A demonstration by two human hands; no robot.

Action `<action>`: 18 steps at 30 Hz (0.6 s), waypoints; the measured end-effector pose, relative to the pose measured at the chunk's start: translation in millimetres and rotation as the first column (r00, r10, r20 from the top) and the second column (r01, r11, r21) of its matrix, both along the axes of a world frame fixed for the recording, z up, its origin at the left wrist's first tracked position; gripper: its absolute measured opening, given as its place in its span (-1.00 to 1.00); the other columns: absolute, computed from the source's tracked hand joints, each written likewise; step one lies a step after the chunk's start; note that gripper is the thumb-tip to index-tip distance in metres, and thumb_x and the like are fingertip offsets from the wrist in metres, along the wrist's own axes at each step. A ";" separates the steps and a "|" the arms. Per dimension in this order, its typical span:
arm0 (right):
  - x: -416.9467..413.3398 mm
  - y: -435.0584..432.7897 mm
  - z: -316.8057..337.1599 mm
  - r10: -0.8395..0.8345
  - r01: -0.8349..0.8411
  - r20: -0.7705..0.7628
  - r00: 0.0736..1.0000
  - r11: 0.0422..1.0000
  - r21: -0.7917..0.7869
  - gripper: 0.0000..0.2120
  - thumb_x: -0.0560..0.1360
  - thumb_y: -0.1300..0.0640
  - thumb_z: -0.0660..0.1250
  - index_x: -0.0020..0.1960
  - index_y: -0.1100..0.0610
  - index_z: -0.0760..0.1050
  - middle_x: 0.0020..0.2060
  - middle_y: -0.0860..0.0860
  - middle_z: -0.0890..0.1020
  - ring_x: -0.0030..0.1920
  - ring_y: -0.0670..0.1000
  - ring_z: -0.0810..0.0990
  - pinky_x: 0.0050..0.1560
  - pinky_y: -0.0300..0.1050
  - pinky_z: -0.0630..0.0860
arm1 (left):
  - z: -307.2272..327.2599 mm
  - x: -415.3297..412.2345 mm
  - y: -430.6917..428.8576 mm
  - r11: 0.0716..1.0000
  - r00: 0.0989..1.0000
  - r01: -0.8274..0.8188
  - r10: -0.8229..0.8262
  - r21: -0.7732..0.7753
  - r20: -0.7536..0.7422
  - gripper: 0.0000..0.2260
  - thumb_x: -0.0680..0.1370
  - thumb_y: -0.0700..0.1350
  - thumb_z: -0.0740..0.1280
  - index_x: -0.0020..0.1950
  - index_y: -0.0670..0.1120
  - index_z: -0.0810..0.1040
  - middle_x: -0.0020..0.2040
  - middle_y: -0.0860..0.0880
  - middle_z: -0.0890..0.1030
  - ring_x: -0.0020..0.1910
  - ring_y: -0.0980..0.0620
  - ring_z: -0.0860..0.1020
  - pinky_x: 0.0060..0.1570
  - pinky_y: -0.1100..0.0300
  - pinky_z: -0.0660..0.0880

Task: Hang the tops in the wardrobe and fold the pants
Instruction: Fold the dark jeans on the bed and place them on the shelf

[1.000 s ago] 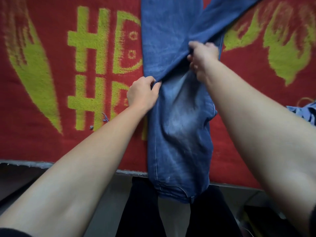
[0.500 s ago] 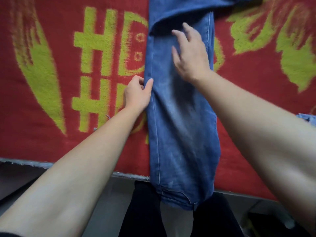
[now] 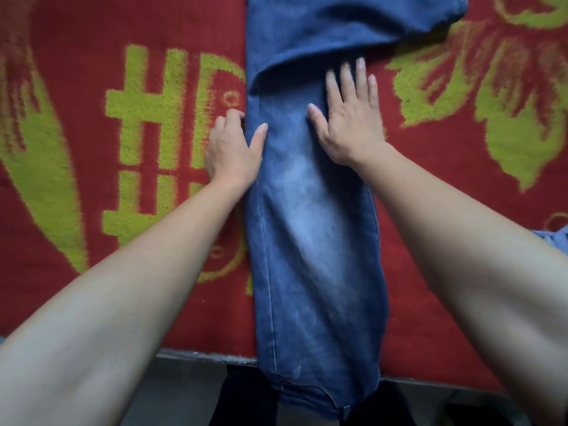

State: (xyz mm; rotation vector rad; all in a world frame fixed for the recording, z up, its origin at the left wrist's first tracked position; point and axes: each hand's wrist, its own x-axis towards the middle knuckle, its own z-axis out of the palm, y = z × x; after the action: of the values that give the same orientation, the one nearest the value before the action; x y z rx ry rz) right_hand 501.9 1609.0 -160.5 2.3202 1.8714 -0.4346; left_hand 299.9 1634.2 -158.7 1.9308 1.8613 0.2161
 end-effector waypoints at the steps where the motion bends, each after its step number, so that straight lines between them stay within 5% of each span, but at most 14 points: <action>1: 1.5 12.9 -0.6 -0.012 0.012 0.002 1.000 1.000 -0.001 -0.35 0.64 -0.20 -0.06 0.57 0.19 0.09 0.56 0.23 0.10 0.58 0.26 -0.05 0.56 0.17 -0.13 | -0.6 4.5 12.5 0.999 0.999 0.021 -0.020 0.036 -0.032 -0.57 0.55 0.20 0.24 0.27 -0.07 0.44 0.18 -0.14 0.49 0.19 -0.17 0.45 0.12 -0.01 0.36; 4: 8.3 47.6 -2.5 -0.070 0.070 0.014 0.997 0.997 -0.013 -0.43 0.64 -0.14 0.00 0.43 0.27 0.32 0.43 0.36 0.30 0.48 0.34 0.18 0.52 0.20 0.00 | -4.5 17.6 58.0 0.998 0.979 0.058 -0.051 0.031 -0.196 -0.37 0.52 0.23 0.23 0.49 -0.06 0.26 0.47 -0.19 0.26 0.47 -0.19 0.19 0.42 -0.10 0.13; 7: 13.9 78.1 -0.7 -0.169 0.170 -0.021 0.985 0.985 0.041 -0.44 0.62 -0.15 0.05 0.37 0.27 0.39 0.35 0.36 0.39 0.39 0.33 0.31 0.45 0.19 0.14 | -9.5 23.5 104.1 0.993 0.966 0.076 -0.095 -0.085 -0.240 -0.12 0.44 0.36 0.25 0.60 -0.05 0.00 0.59 -0.21 -0.12 0.57 -0.15 -0.16 0.48 -0.20 -0.16; 14: 17.4 156.8 -1.5 -0.138 0.174 -0.246 0.959 0.976 0.134 -0.39 0.63 -0.25 0.01 0.53 0.10 0.20 0.50 0.19 0.31 0.49 0.22 0.27 0.50 0.13 0.13 | -25.2 28.9 170.5 0.981 0.981 0.028 -0.064 -0.192 -0.184 0.13 0.17 0.70 -0.10 0.58 0.11 -0.24 0.58 -0.07 -0.32 0.54 -0.03 -0.34 0.39 -0.32 -0.33; 18: 21.8 208.4 -14.3 -0.096 0.100 -0.030 0.995 0.983 0.154 -0.35 0.61 -0.29 -0.05 0.59 0.03 0.08 0.58 0.23 0.01 0.57 0.26 -0.05 0.54 0.23 -0.12 | -41.0 27.2 178.2 0.979 0.976 0.051 -0.091 -0.198 -0.197 0.08 0.18 0.69 -0.21 0.56 0.13 -0.30 0.56 -0.07 -0.37 0.52 -0.04 -0.39 0.36 -0.34 -0.36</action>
State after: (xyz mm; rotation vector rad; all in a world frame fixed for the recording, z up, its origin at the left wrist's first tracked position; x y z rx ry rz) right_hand 523.8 1817.4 -174.8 2.5265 1.8695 -0.3370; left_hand 327.1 1812.4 -199.6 1.9415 1.8583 -0.1865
